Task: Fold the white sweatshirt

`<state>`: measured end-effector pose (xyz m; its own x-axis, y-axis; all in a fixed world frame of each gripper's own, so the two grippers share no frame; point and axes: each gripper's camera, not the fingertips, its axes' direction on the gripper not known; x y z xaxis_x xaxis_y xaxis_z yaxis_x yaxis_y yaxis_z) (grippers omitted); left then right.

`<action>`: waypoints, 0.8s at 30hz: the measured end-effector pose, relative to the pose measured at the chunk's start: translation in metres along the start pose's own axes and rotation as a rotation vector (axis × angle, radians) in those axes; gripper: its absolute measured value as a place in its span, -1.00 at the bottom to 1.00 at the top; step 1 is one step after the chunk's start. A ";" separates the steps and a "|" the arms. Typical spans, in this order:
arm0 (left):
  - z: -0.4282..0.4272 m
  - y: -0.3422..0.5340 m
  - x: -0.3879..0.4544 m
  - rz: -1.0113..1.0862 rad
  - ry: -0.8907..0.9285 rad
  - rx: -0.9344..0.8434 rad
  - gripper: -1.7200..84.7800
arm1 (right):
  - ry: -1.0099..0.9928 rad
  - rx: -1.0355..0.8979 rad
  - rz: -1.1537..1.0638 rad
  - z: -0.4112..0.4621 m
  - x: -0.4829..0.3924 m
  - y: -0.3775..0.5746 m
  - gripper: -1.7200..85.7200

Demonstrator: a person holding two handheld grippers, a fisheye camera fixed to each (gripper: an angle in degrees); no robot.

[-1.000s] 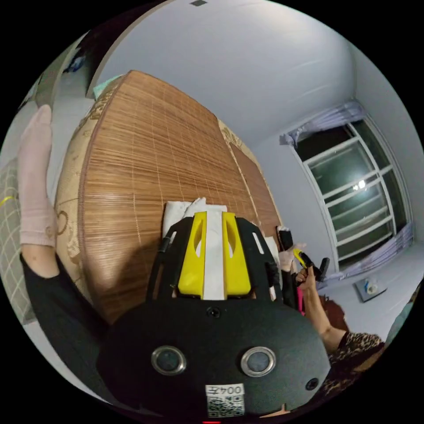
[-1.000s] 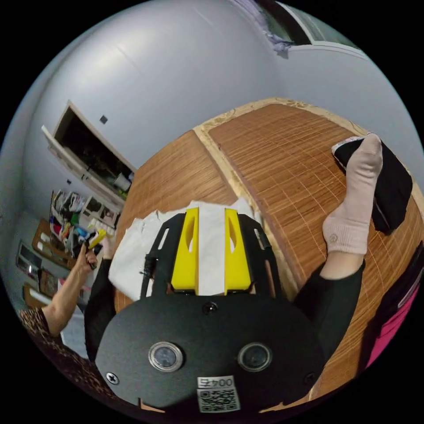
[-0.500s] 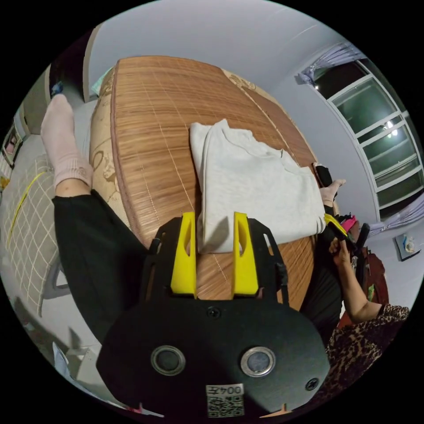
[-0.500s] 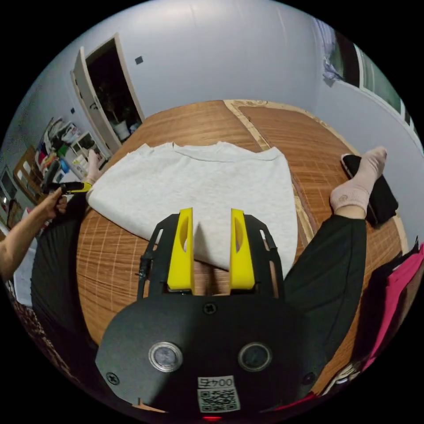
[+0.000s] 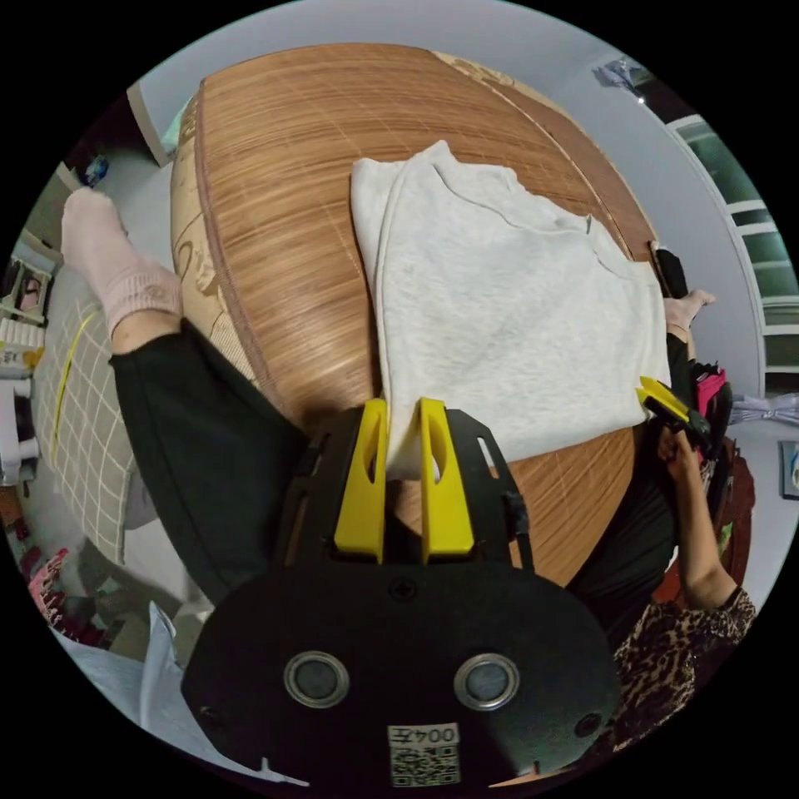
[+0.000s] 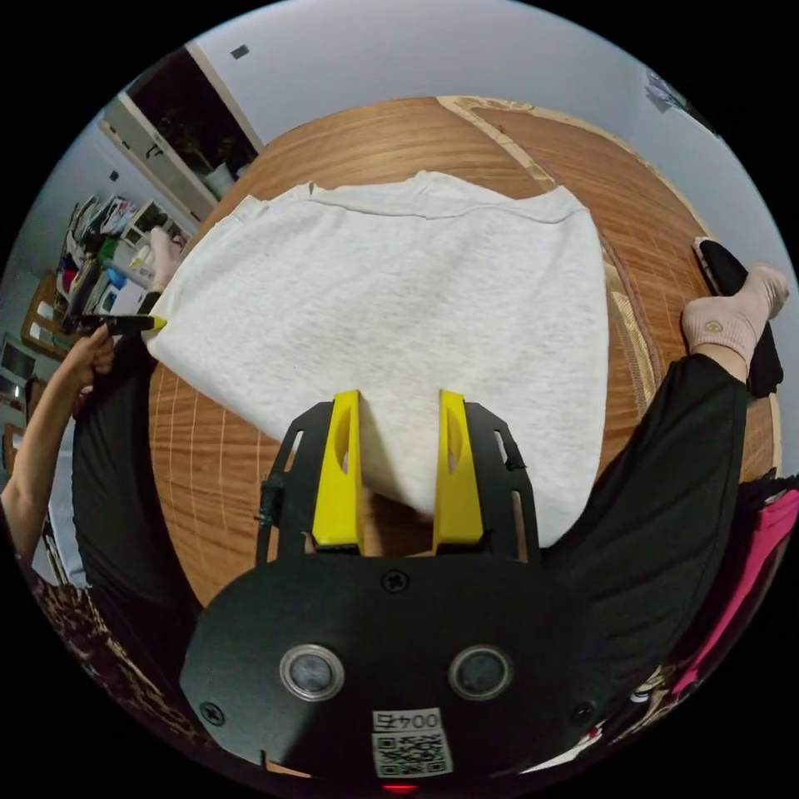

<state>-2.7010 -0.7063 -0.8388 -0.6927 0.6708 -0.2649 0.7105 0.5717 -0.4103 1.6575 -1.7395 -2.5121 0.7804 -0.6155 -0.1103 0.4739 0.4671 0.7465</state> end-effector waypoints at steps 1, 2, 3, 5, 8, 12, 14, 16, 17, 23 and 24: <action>-0.005 0.009 -0.009 -0.019 0.036 0.018 -0.81 | 0.002 -0.008 -0.031 -0.001 -0.007 0.009 -0.65; -0.016 0.017 -0.017 -0.031 0.059 0.057 -0.82 | -0.007 0.003 -0.047 -0.007 -0.010 0.015 -0.64; -0.022 0.021 -0.020 -0.034 0.061 0.081 -0.83 | -0.015 0.028 -0.047 -0.012 -0.009 0.018 -0.64; -0.049 0.030 -0.023 -0.019 0.030 0.209 -0.85 | -0.020 0.198 -0.017 -0.037 -0.001 0.029 -0.64; -0.066 0.023 -0.011 0.021 -0.012 0.378 -0.85 | -0.015 0.297 0.014 -0.040 0.009 0.033 -0.64; -0.048 -0.021 0.021 0.099 -0.092 0.413 -0.82 | 0.027 0.307 0.018 -0.019 0.012 0.024 -0.65; -0.023 -0.057 0.034 0.113 -0.105 0.378 -0.81 | 0.084 0.329 0.021 -0.005 0.013 0.019 -0.64; -0.005 -0.080 0.038 0.105 -0.110 0.348 -0.80 | 0.132 0.297 0.025 0.009 0.016 0.015 -0.64; 0.007 -0.093 0.040 0.103 -0.129 0.335 -0.80 | 0.128 0.268 0.033 0.019 0.019 0.013 -0.64; 0.044 -0.129 0.036 0.073 -0.214 0.327 -0.79 | 0.122 0.273 0.056 0.029 0.028 0.015 -0.63; 0.047 -0.131 0.035 0.070 -0.218 0.323 -0.79 | 0.124 0.272 0.055 0.029 0.028 0.015 -0.63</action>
<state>-2.8242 -0.7806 -0.8353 -0.6788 0.5667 -0.4670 0.7055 0.3270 -0.6288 1.6747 -1.7683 -2.4844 0.8539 -0.5035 -0.1319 0.3158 0.2998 0.9002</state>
